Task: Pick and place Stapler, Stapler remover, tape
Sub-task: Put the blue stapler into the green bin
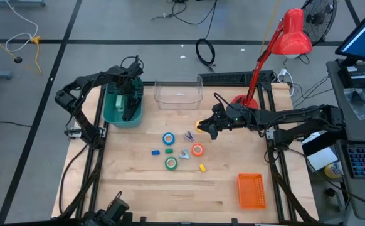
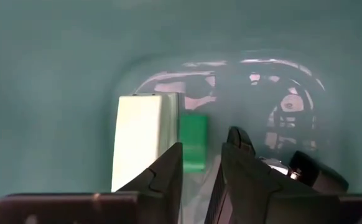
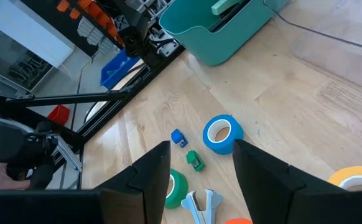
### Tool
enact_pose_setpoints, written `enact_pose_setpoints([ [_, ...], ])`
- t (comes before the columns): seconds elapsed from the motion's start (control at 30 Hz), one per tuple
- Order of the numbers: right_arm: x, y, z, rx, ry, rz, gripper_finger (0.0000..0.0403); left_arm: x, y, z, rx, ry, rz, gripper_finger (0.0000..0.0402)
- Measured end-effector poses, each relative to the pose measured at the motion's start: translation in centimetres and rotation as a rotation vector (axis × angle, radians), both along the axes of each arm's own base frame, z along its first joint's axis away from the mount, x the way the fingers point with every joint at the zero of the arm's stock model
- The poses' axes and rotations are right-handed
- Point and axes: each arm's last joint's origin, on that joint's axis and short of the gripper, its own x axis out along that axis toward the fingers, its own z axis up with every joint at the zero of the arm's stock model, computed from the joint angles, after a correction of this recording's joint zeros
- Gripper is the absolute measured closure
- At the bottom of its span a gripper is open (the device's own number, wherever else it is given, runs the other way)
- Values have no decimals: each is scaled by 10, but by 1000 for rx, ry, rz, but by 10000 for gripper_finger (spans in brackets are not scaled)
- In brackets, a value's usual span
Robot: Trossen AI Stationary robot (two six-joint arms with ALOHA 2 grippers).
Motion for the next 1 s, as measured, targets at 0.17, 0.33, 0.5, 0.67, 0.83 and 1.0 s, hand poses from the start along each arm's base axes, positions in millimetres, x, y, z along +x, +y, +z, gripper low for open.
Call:
enact_pose_setpoints([
  [0.17, 0, 0, 0, 0, 0, 0, 236, 0, 0, 3, -10, -17, -2, 236],
  [0.33, 0, 0, 0, 0, 0, 0, 236, 5, -8, 36, 42, -148, -6, 205],
  [0.5, 0, 0, 0, 0, 1, 0, 236, 12, -37, 87, 173, -288, -98, 202],
  [0.67, 0, 0, 0, 1, 0, 3, 236, 18, -78, 122, 250, -421, -187, 202],
  [0.83, 0, 0, 0, -1, 0, 5, 236, 36, -124, 138, 225, -535, -379, 202],
  [1.0, 0, 0, 0, -2, 0, 5, 236, 61, -175, 137, 152, -551, -698, 201],
])
